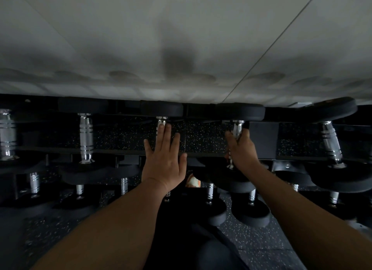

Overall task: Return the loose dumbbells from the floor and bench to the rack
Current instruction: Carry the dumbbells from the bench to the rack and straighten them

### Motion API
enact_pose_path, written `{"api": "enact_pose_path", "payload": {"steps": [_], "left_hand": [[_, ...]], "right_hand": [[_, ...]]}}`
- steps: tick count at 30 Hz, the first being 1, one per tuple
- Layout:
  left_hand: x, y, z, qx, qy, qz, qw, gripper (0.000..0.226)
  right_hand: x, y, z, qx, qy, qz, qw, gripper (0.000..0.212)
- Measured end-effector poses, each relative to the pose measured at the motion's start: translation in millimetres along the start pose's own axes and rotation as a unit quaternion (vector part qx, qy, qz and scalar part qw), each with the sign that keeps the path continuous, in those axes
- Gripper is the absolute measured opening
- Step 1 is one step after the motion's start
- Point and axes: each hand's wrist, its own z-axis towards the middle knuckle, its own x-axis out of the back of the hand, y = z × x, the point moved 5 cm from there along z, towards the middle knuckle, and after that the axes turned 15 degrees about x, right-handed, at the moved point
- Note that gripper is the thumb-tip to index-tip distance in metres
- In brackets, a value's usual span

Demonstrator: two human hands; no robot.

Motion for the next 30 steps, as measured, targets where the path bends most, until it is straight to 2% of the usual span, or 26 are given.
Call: {"api": "enact_pose_path", "payload": {"steps": [14, 18, 20, 26, 30], "left_hand": [[-1.7, -0.3, -1.7, -0.006, 0.035, -0.011, 0.999, 0.065], [2.1, 0.9, -3.9, -0.018, 0.050, -0.007, 0.999, 0.068], [4.1, 0.5, -4.7, -0.022, 0.062, -0.017, 0.998, 0.069], [4.2, -0.3, -10.8, -0.025, 0.083, -0.004, 0.996, 0.071], [3.5, 1.0, -16.0, -0.029, 0.080, 0.028, 0.996, 0.073]], "right_hand": [[-6.4, 7.2, -11.7, 0.023, -0.034, -0.092, 0.995, 0.046], [-6.1, 4.7, -27.4, 0.035, -0.046, -0.137, 0.989, 0.073], [-6.2, 1.4, -39.9, 0.039, -0.056, -0.168, 0.984, 0.078], [1.0, -0.5, -85.2, 0.101, -0.063, -0.234, 0.965, 0.062], [16.0, 13.0, -111.5, 0.092, -0.062, -0.263, 0.958, 0.068]]}}
